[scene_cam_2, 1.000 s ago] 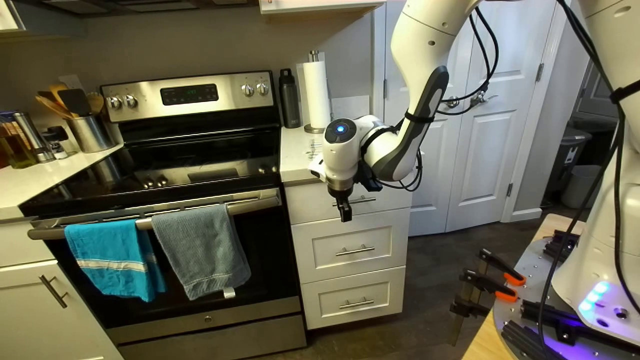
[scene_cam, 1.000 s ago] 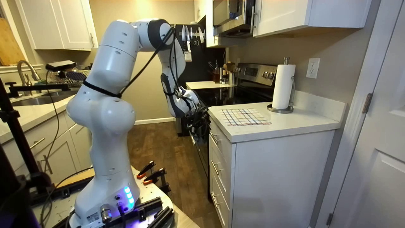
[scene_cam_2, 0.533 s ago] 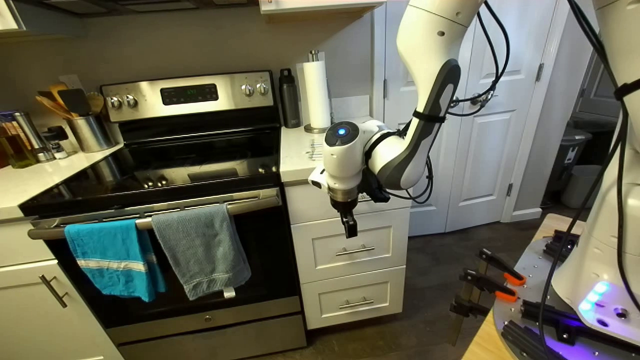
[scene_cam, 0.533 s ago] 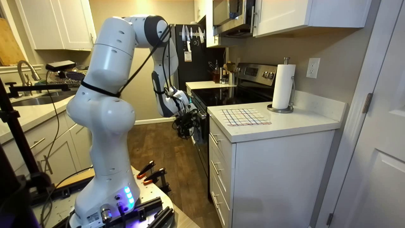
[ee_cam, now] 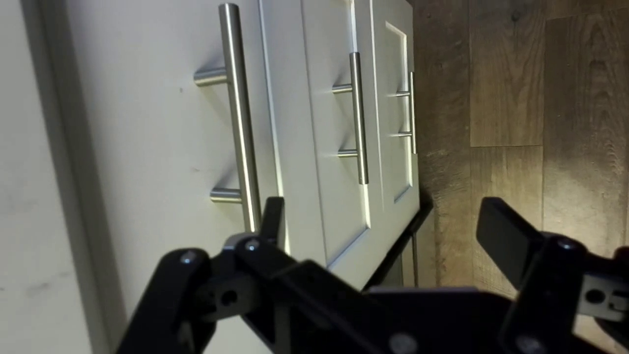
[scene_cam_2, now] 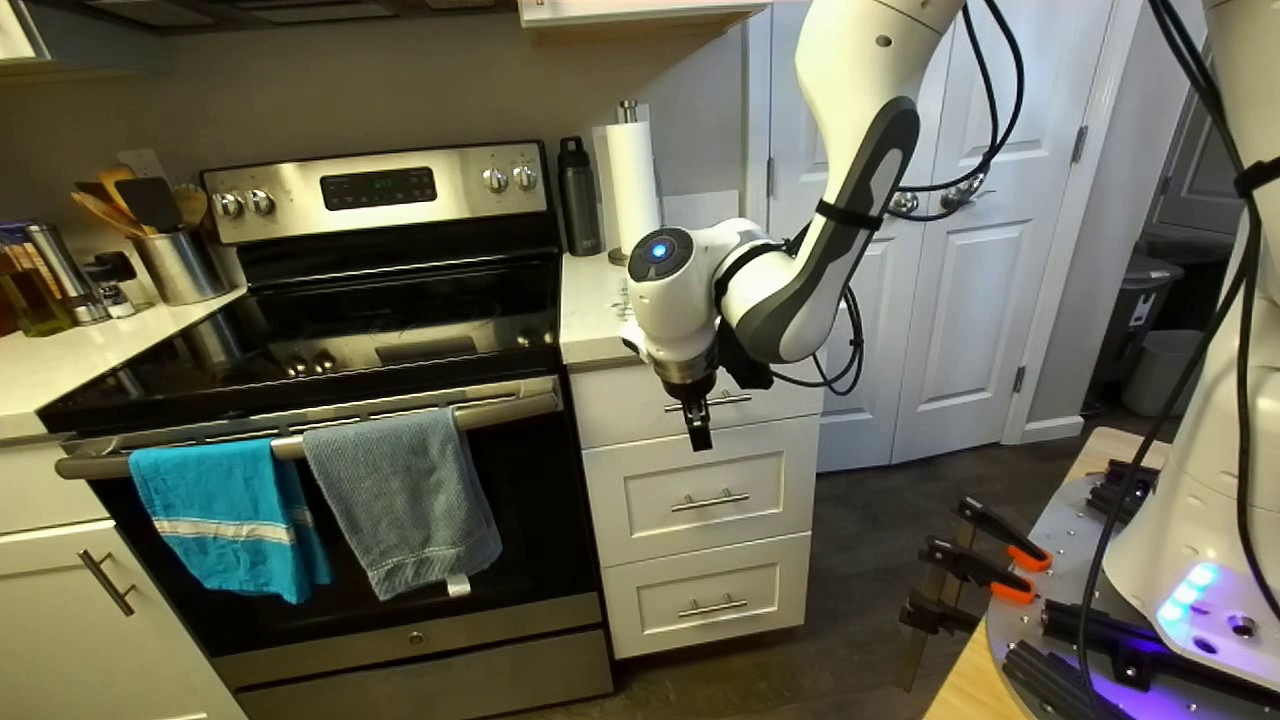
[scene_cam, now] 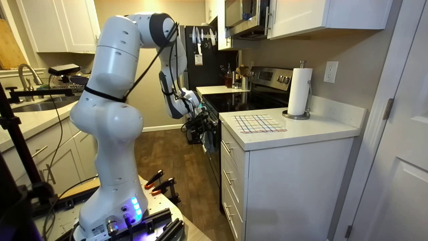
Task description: Pull open the top drawer
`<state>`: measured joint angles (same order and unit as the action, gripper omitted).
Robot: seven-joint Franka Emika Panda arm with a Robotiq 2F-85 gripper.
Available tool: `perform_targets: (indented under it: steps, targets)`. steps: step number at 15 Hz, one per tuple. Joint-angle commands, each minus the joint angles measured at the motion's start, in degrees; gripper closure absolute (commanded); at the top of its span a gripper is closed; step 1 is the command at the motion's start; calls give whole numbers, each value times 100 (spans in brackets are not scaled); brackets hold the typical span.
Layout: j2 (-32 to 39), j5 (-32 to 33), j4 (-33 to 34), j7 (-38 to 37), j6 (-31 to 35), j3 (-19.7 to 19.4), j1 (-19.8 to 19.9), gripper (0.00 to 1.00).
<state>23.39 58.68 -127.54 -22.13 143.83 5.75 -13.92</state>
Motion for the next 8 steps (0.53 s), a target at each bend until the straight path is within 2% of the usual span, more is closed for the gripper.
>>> perform_targets:
  steps: [1, 5, 8]
  targets:
    - [-56, -241, 130, -842, -567, -44, -195, 0]
    - [27, -450, 308, -1479, -1052, -21, -288, 0]
    - [98, -258, 330, -1355, -1188, -14, -283, 0]
